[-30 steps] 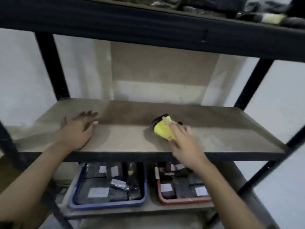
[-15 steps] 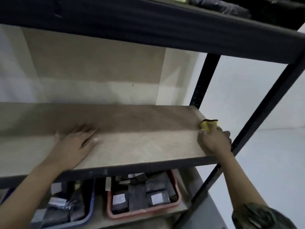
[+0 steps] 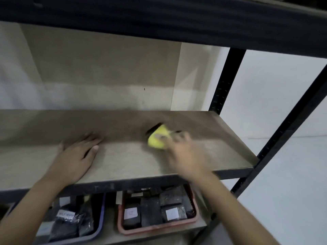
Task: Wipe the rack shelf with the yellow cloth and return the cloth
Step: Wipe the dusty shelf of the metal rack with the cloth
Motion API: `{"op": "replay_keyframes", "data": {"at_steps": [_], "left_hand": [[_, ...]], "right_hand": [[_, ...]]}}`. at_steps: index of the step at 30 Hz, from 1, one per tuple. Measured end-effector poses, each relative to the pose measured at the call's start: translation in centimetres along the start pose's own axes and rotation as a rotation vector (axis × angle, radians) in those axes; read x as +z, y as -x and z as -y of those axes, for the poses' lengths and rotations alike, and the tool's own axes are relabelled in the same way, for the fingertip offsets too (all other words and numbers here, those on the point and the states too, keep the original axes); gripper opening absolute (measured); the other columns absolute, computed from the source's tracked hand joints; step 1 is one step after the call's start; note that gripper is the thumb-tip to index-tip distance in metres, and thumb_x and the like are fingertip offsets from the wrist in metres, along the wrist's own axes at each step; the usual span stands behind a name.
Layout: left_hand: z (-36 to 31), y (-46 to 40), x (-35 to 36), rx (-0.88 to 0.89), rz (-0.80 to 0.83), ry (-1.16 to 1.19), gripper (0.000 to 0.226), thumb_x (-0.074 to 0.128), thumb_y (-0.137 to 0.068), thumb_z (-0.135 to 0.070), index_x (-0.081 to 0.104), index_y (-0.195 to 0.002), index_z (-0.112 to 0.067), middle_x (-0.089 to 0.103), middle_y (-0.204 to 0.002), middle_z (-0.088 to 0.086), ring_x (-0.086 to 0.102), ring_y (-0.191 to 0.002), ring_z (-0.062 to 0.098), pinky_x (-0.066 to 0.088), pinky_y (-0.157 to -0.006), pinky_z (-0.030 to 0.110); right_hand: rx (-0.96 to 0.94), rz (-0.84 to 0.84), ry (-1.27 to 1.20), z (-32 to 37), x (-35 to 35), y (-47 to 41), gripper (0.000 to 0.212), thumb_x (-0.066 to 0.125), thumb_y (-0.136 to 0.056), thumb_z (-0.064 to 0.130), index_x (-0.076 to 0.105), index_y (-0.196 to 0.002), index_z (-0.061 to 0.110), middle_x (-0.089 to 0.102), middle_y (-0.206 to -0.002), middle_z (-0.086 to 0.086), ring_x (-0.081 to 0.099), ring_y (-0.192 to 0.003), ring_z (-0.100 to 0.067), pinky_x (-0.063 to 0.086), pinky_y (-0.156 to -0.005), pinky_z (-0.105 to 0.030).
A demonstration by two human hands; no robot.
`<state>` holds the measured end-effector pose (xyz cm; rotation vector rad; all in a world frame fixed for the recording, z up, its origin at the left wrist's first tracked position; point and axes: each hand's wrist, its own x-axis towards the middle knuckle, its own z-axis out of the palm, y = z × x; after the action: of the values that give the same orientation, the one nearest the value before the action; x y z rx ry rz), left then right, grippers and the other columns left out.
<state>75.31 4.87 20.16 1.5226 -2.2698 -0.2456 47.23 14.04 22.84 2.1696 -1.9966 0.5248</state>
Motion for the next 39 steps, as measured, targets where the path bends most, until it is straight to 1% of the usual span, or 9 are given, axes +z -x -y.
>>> {"op": "replay_keyframes", "data": {"at_steps": [4, 7, 11, 14, 16, 21, 25, 33, 39], "left_hand": [[0.1, -0.1, 0.0, 0.006, 0.006, -0.005, 0.043, 0.031, -0.096, -0.039, 0.041, -0.137, -0.035, 0.035, -0.150, -0.010, 0.025, -0.141, 0.009, 0.015, -0.114, 0.049], [0.0, -0.2, 0.0, 0.000, 0.000, 0.016, 0.042, 0.033, -0.096, -0.039, 0.042, -0.137, -0.035, 0.035, -0.150, -0.010, 0.024, -0.141, 0.008, 0.015, -0.114, 0.050], [0.0, -0.2, -0.1, 0.006, 0.000, 0.024, 0.042, 0.033, -0.096, -0.037, 0.042, -0.137, -0.035, 0.035, -0.149, -0.011, 0.023, -0.141, 0.007, 0.018, -0.113, 0.052], [0.1, -0.2, -0.1, 0.000, 0.002, 0.028, 0.041, 0.035, -0.096, -0.035, 0.043, -0.136, -0.034, 0.036, -0.149, -0.010, 0.024, -0.141, 0.008, 0.019, -0.112, 0.052], [0.1, -0.2, 0.0, -0.004, 0.009, 0.030, 0.041, 0.034, -0.096, -0.038, 0.044, -0.135, -0.033, 0.037, -0.149, -0.008, 0.026, -0.141, 0.011, 0.020, -0.112, 0.053], [0.3, -0.2, -0.2, 0.025, 0.022, 0.027, 0.058, 0.020, -0.085, -0.055, 0.043, -0.136, -0.037, 0.034, -0.150, -0.011, 0.025, -0.141, 0.009, 0.016, -0.113, 0.049], [0.4, -0.3, 0.0, 0.018, 0.019, 0.017, 0.060, 0.021, -0.083, -0.055, 0.043, -0.136, -0.035, 0.033, -0.150, -0.012, 0.024, -0.141, 0.007, 0.015, -0.114, 0.048], [0.5, -0.5, 0.2, 0.007, 0.036, 0.033, 0.061, 0.019, -0.083, -0.056, 0.040, -0.137, -0.037, 0.032, -0.150, -0.014, 0.022, -0.141, 0.005, 0.012, -0.116, 0.048], [0.4, -0.4, 0.0, 0.001, 0.041, 0.049, 0.061, 0.018, -0.083, -0.055, 0.038, -0.138, -0.039, 0.028, -0.151, -0.016, 0.017, -0.142, 0.002, 0.008, -0.116, 0.043]], "right_hand": [[0.532, 0.104, 0.075, -11.1, -1.4, -1.0, 0.046, 0.037, -0.093, 0.033, 0.039, -0.137, 0.021, 0.044, -0.139, -0.016, 0.037, -0.125, -0.039, 0.033, -0.104, -0.045], [0.733, 0.129, 0.020, -11.2, 0.0, -1.3, 0.054, 0.034, -0.093, 0.045, 0.031, -0.141, 0.022, 0.037, -0.144, -0.019, 0.027, -0.129, -0.042, 0.030, -0.105, -0.050], [0.307, 0.090, 0.022, -1.4, 2.2, -1.9, 0.045, 0.037, -0.090, 0.038, 0.043, -0.132, 0.023, 0.051, -0.131, -0.013, 0.038, -0.118, -0.030, 0.034, -0.096, -0.040], [-0.156, 0.165, -0.197, 7.6, 3.2, -0.3, 0.050, 0.048, -0.086, 0.022, 0.041, -0.135, 0.032, 0.044, -0.140, -0.009, 0.033, -0.116, -0.028, 0.036, -0.094, -0.038], [-0.251, 0.148, -0.238, 8.5, 2.3, 0.2, 0.051, 0.047, -0.086, 0.018, 0.043, -0.135, 0.032, 0.041, -0.144, -0.009, 0.033, -0.115, -0.030, 0.035, -0.096, -0.040], [0.359, -0.149, -0.006, -4.7, -1.9, -2.2, 0.045, 0.050, -0.084, 0.015, 0.050, -0.129, 0.010, 0.056, -0.123, -0.020, 0.050, -0.108, -0.039, 0.040, -0.094, -0.042], [0.785, 0.067, 0.085, -12.8, 0.1, -1.6, 0.049, 0.039, -0.090, 0.028, 0.034, -0.135, 0.009, 0.038, -0.137, -0.028, 0.033, -0.123, -0.046, 0.029, -0.105, -0.051], [0.816, 0.050, 0.105, -16.6, 2.7, -8.6, 0.050, 0.043, -0.089, 0.031, 0.037, -0.134, 0.011, 0.043, -0.133, -0.028, 0.040, -0.124, -0.044, 0.028, -0.106, -0.047], [0.490, 0.164, 0.069, -12.9, 3.5, -13.4, 0.044, 0.042, -0.091, 0.036, 0.042, -0.130, 0.014, 0.051, -0.129, -0.023, 0.049, -0.119, -0.040, 0.038, -0.094, -0.043]]}}
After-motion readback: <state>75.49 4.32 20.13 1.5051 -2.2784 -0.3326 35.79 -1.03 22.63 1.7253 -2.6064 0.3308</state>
